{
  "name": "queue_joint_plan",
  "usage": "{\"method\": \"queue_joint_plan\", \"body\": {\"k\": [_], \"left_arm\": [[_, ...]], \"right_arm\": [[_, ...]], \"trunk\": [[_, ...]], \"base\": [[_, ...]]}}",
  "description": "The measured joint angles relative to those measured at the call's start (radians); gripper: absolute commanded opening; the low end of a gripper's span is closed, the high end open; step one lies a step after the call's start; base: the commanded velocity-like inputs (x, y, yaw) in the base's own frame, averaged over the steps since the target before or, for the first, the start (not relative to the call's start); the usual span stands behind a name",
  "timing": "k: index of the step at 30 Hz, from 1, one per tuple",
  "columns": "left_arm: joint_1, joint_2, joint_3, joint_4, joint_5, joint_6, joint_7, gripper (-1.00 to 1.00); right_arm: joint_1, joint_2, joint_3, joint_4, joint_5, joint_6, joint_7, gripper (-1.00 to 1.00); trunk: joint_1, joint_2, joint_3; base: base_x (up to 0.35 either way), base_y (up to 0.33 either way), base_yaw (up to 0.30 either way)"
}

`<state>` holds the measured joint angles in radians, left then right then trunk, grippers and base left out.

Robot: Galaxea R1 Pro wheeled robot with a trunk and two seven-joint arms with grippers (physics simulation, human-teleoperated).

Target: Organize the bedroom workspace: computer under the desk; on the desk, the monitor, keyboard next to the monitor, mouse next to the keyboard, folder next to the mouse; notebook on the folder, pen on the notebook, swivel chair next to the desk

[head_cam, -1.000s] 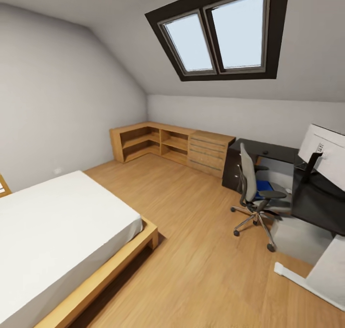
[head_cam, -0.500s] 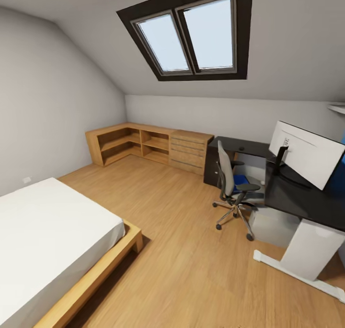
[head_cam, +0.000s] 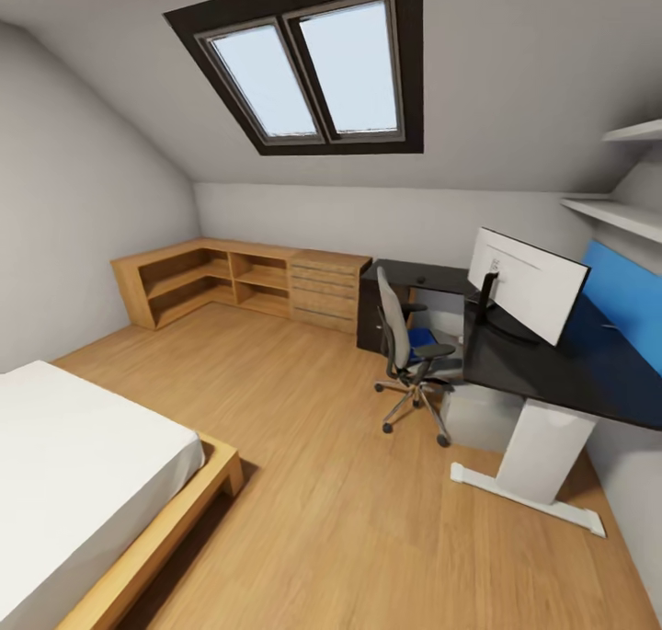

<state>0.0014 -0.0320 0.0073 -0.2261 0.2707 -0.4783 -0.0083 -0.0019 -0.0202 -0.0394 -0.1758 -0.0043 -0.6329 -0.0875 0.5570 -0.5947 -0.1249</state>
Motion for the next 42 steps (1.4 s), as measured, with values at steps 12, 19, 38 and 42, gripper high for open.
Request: {"method": "queue_joint_plan", "body": {"k": [12, 19, 38, 42], "left_arm": [[0.0, 0.0, 0.0, 0.0, 0.0, 0.0, 0.0, 1.0], [0.0, 0.0, 0.0, 0.0, 0.0, 0.0, 0.0, 1.0], [0.0, 0.0, 0.0, 0.0, 0.0, 0.0, -0.001, 1.0], [0.0, 0.0, 0.0, 0.0, 0.0, 0.0, 0.0, 1.0]], "right_arm": [[0.0, 0.0, 0.0, -0.001, 0.0, 0.0, 0.0, 1.0], [0.0, 0.0, 0.0, -0.001, 0.0, 0.0, 0.0, 1.0], [0.0, 0.0, 0.0, -0.002, 0.0, 0.0, 0.0, 1.0], [0.0, 0.0, 0.0, -0.002, 0.0, 0.0, 0.0, 1.0]], "trunk": [[0.0, 0.0, 0.0], [0.0, 0.0, 0.0], [0.0, 0.0, -0.019], [0.0, 0.0, -0.026]], "base": [[0.036, 0.019, -0.283], [0.21, 0.145, -0.283], [0.249, 0.122, -0.182], [0.055, 0.016, -0.089]]}}
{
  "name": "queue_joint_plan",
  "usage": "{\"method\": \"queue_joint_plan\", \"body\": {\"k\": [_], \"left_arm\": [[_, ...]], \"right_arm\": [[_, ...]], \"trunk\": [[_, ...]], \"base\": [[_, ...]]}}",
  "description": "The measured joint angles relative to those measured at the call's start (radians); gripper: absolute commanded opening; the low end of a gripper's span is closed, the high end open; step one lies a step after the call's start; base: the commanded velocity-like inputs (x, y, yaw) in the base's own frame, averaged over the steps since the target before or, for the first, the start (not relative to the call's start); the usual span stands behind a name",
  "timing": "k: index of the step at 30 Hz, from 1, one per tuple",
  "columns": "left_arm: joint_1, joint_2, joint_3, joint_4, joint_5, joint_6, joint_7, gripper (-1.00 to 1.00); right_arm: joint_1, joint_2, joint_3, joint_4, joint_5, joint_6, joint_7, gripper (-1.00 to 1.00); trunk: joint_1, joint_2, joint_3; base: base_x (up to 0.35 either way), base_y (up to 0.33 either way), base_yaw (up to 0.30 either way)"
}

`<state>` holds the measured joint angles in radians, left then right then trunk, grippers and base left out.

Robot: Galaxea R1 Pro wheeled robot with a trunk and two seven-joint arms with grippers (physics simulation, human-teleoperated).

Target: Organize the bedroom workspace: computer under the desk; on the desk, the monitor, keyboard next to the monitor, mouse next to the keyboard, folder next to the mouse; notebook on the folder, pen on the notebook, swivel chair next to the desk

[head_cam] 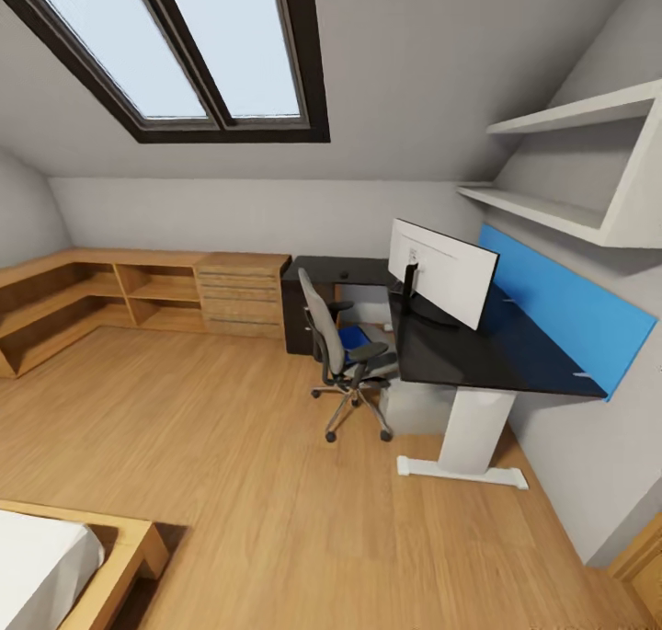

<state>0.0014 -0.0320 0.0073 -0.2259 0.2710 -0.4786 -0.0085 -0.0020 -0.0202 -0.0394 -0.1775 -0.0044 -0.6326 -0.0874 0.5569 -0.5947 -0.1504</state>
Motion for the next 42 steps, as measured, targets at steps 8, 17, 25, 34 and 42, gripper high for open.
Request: {"method": "queue_joint_plan", "body": {"k": [8, 17, 25, 34, 42], "left_arm": [[0.0, 0.0, 0.0, 0.0, 0.0, 0.0, 0.0, 1.0], [0.0, 0.0, 0.001, 0.0, 0.0, 0.0, 0.0, 1.0], [0.0, 0.0, 0.0, 0.0, 0.0, -0.001, 0.0, 1.0], [0.0, 0.0, 0.0, 0.0, 0.0, 0.0, 0.0, 1.0], [0.0, 0.0, 0.0, 0.0, 0.001, 0.0, 0.0, 1.0]], "right_arm": [[0.0, 0.0, 0.0, 0.0, 0.0, 0.0, 0.0, 1.0], [0.0, 0.0, 0.0, 0.0, 0.0, 0.0, 0.0, 1.0], [0.0, 0.0, 0.0, 0.0, 0.0, 0.0, 0.0, 1.0], [0.0, 0.0, -0.029, 0.0, -0.001, 0.001, -0.001, 1.0], [0.0, 0.0, -0.065, 0.0, 0.0, 0.0, 0.001, 1.0]], "trunk": [[0.0, 0.0, -0.013], [0.0, 0.0, -0.024], [0.0, 0.0, -0.033], [0.0, 0.0, -0.044], [0.0, 0.0, -0.052]], "base": [[0.012, 0.003, -0.121], [0.001, 0.003, -0.19], [0.0, 0.184, -0.207], [0.0, 0.27, -0.128], [0.0, 0.06, -0.013]]}}
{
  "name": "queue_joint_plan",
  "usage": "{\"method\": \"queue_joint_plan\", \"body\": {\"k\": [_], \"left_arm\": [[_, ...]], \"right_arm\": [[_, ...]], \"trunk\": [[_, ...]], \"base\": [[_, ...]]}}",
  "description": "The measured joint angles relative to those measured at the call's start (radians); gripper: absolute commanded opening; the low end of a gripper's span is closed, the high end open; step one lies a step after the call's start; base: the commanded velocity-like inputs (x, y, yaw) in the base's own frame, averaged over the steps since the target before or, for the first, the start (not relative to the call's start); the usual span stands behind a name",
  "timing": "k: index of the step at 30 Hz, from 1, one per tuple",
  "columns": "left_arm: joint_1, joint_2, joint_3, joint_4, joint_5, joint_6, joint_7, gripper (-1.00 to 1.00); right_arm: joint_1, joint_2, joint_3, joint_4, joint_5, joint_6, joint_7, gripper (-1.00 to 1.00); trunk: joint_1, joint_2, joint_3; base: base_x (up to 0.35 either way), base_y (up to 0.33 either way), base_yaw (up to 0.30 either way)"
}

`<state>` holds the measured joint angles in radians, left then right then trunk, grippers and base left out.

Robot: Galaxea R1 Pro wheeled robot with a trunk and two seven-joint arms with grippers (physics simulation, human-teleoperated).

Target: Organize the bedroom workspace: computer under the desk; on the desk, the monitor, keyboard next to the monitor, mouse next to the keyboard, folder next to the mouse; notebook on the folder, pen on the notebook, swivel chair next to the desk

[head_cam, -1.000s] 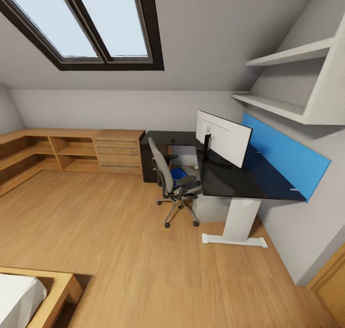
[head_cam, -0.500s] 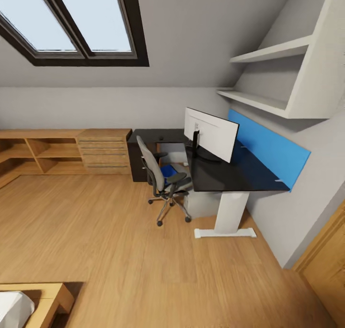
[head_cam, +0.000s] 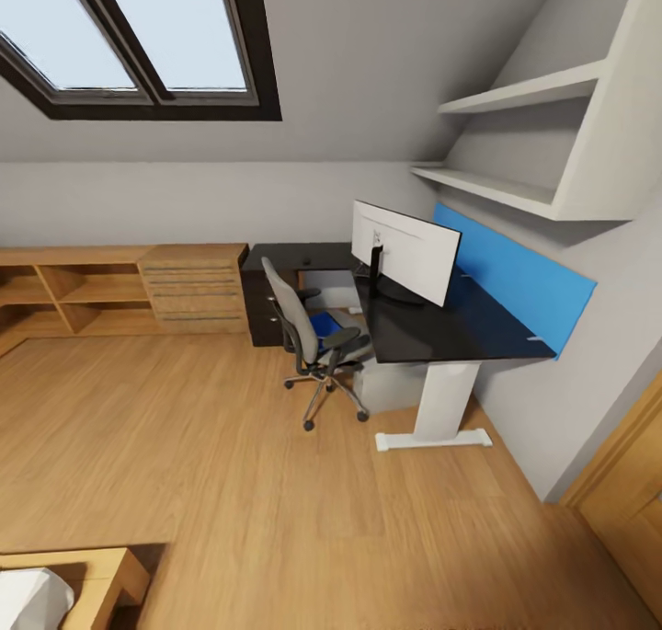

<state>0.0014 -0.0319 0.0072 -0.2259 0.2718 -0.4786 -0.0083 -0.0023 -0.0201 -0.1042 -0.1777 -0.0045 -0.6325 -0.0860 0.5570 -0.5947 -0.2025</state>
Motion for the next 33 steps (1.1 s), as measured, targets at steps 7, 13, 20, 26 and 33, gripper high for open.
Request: {"method": "queue_joint_plan", "body": {"k": [7, 13, 20, 26, 33], "left_arm": [[0.0, 0.0, 0.0, 0.0, -0.001, 0.0, 0.0, 1.0], [0.0, 0.0, 0.0, 0.0, 0.0, 0.0, 0.0, 1.0], [0.0, 0.0, 0.0, 0.0, -0.001, 0.001, 0.0, 1.0], [0.0, 0.0, 0.0, 0.0, -0.001, 0.001, -0.001, 1.0], [0.0, 0.0, 0.0, 0.0, -0.001, 0.0, -0.001, 1.0]], "right_arm": [[0.0, 0.001, -0.003, 0.0, 0.001, 0.0, 0.0, 1.0], [0.0, 0.002, -0.003, 0.001, 0.002, 0.0, 0.0, 1.0], [0.0, 0.003, -0.002, 0.001, 0.003, -0.001, 0.0, 1.0], [0.0, 0.004, 0.002, 0.0, 0.006, -0.002, 0.0, 1.0], [0.0, 0.004, 0.002, 0.0, 0.007, -0.002, 0.0, 1.0]], "trunk": [[0.0, 0.0, -0.007], [0.0, 0.0, -0.011], [0.0, 0.0, -0.011], [0.0, 0.0, -0.011], [0.0, 0.0, -0.012]], "base": [[0.05, 0.036, -0.002], [0.236, 0.149, 0.0], [0.209, 0.055, 0.0], [0.167, 0.008, 0.0], [0.162, -0.012, 0.0]]}}
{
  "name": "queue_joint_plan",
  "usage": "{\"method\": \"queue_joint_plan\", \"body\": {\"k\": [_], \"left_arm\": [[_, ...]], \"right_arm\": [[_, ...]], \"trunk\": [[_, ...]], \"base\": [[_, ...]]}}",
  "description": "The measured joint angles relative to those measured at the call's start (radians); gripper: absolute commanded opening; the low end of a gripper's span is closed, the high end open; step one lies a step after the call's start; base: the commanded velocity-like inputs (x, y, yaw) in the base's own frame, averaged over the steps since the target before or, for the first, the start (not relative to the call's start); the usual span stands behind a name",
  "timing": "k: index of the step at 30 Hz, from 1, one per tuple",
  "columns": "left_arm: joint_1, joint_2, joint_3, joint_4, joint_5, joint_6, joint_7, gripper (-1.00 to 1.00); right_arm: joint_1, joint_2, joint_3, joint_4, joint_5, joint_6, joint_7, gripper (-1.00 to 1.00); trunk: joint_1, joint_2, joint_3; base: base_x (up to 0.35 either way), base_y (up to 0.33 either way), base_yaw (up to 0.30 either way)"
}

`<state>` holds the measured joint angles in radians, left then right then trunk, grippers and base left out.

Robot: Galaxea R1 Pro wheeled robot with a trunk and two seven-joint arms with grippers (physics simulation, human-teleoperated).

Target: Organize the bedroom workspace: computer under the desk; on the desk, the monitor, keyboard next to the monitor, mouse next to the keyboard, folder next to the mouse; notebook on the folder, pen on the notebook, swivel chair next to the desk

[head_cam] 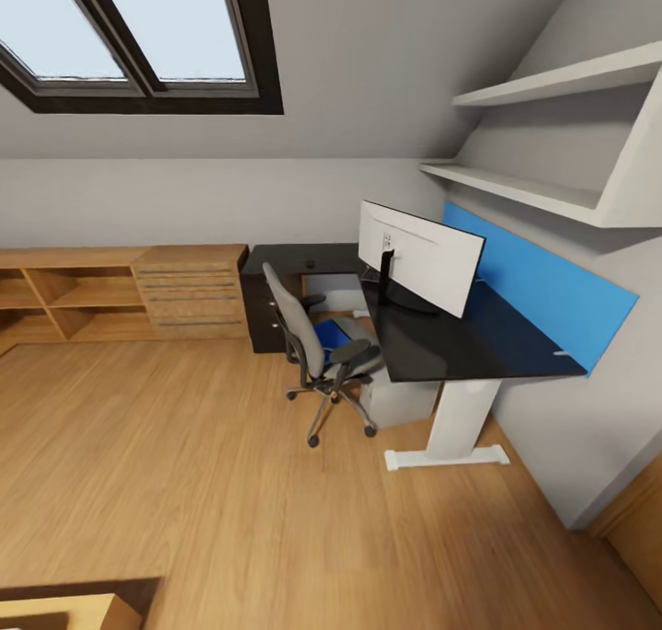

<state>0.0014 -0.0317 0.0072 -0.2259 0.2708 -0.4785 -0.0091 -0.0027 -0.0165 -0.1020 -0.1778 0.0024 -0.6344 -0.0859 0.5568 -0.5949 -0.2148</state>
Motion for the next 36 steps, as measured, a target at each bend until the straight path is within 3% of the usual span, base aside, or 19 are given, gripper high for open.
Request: {"method": "queue_joint_plan", "body": {"k": [21, 36], "left_arm": [[0.0, 0.001, 0.0, 0.0, 0.0, 0.0, -0.001, 1.0], [0.0, 0.001, 0.0, 0.0, 0.0, 0.0, 0.0, 1.0]], "right_arm": [[0.0, -0.001, 0.0, 0.0, 0.0, 0.0, 0.0, 1.0], [0.0, -0.001, -0.001, 0.001, -0.001, 0.001, 0.0, 1.0]], "trunk": [[0.0, 0.0, -0.004], [0.0, 0.0, 0.002]], "base": [[0.26, -0.031, 0.0], [0.285, 0.072, 0.048]]}}
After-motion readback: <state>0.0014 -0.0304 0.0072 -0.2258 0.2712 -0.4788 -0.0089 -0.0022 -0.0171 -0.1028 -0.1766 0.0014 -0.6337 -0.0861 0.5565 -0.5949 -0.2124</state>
